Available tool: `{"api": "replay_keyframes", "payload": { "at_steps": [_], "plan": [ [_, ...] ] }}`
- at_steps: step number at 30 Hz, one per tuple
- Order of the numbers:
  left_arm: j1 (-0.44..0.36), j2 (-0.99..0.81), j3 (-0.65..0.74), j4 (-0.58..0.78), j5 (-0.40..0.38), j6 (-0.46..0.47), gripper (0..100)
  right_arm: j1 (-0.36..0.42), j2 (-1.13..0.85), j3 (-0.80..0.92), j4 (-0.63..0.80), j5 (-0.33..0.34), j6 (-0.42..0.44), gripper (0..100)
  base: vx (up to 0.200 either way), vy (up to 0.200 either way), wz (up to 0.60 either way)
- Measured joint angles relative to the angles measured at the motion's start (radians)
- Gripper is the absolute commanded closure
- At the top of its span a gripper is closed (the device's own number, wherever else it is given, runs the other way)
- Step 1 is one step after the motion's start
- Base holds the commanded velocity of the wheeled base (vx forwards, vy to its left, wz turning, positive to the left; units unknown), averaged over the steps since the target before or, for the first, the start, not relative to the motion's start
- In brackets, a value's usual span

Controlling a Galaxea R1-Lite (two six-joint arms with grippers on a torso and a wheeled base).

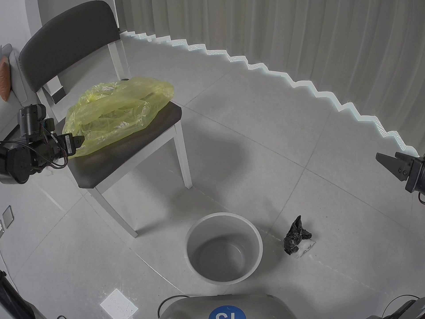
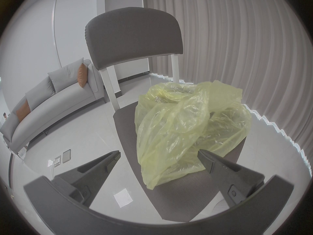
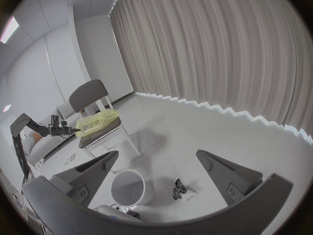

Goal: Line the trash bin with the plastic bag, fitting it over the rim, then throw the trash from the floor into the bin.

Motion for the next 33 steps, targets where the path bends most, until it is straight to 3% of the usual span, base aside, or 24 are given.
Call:
{"api": "replay_keyframes", "payload": {
  "at_steps": [21, 22, 33],
  "plan": [
    [0.018, 0.079, -0.057, -0.035, 0.028, 0.015, 0, -0.002, 0.008, 0.001, 0.000, 0.000, -0.001, 0, 0.000, 0.000, 0.00],
    [0.020, 0.080, -0.057, -0.038, 0.028, 0.024, 100, -0.002, 0.009, 0.001, 0.000, 0.000, -0.001, 0, 0.000, 0.000, 0.00],
    [0.031, 0.088, -0.056, -0.045, 0.027, 0.048, 100, -0.002, 0.038, 0.006, -0.020, -0.005, -0.007, 0, 0.000, 0.000, 0.00]
  ]
}}
